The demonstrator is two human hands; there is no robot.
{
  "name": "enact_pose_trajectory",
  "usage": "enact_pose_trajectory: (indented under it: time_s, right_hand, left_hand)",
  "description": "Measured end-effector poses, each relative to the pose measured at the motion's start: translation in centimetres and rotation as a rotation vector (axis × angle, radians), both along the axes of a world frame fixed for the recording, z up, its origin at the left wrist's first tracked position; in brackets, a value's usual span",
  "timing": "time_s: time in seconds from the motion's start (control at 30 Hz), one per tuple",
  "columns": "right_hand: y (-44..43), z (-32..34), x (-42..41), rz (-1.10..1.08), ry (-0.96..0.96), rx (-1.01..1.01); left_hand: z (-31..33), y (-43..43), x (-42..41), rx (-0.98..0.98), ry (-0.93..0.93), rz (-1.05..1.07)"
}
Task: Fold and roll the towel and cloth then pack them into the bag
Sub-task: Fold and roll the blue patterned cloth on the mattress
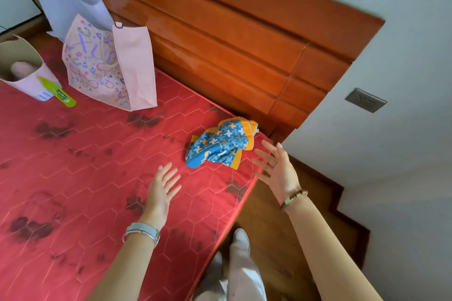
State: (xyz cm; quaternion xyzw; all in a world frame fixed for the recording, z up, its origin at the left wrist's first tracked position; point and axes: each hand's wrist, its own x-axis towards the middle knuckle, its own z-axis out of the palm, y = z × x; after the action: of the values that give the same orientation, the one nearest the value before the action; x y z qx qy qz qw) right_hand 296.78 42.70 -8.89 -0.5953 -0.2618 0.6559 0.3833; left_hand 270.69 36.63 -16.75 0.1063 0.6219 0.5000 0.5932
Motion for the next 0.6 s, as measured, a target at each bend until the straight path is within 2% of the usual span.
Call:
enact_pose_trajectory:
  time_s: [0.3,0.43,0.6]
  right_hand:
    - [9.2,-8.7,-1.4,0.118,-0.135,-0.067]
    - [13.0,-14.0,-1.6,0.287,-0.405,0.128]
    - [17.0,-20.9,-1.7,0.460,-0.552,0.227]
  left_hand:
    - [-8.1,7.0,-1.9,-0.129,0.125,0.045]
    - [-13.0,10.5,-2.0,-0.170,0.184,0.037]
    - [-19.4,14.2,-1.5,-0.296,0.268,0.034]
